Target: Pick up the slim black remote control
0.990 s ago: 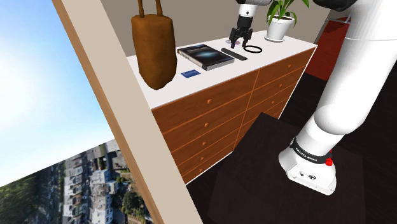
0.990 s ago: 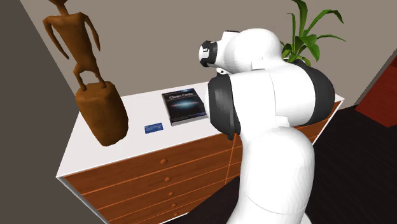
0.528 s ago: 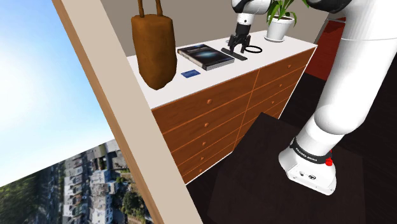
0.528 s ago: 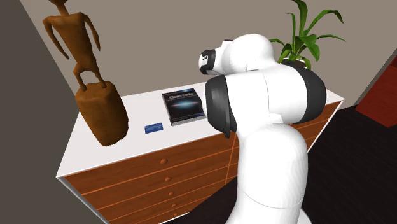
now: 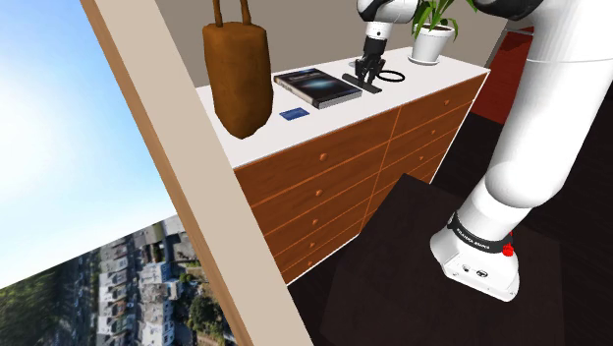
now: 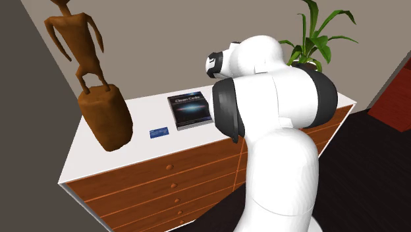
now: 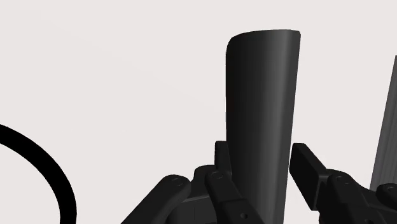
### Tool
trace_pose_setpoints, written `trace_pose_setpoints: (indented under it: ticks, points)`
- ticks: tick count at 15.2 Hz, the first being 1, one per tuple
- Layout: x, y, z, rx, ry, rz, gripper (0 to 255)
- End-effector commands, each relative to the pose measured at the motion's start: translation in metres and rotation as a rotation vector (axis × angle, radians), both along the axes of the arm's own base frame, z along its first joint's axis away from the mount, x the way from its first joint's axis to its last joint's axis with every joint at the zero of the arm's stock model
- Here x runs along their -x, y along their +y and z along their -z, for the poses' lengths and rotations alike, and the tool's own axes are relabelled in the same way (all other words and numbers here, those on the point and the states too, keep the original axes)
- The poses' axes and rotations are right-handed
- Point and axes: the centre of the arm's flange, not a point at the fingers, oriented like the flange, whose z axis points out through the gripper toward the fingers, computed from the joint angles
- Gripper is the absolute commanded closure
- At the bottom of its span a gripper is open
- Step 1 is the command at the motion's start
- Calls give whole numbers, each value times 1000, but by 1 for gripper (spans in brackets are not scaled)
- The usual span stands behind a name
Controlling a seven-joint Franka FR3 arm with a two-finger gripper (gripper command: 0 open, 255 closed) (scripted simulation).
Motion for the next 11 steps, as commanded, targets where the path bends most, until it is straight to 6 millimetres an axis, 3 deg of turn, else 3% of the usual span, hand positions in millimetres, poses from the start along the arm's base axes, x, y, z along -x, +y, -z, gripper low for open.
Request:
trace_pose_setpoints:
  ticks: [1,3,11]
  points:
    - [0,0,1,-1,2,-1,255]
    - [0,1,2,-1,1,-1,255]
    - [0,1,-41,-1,1,-1,255]
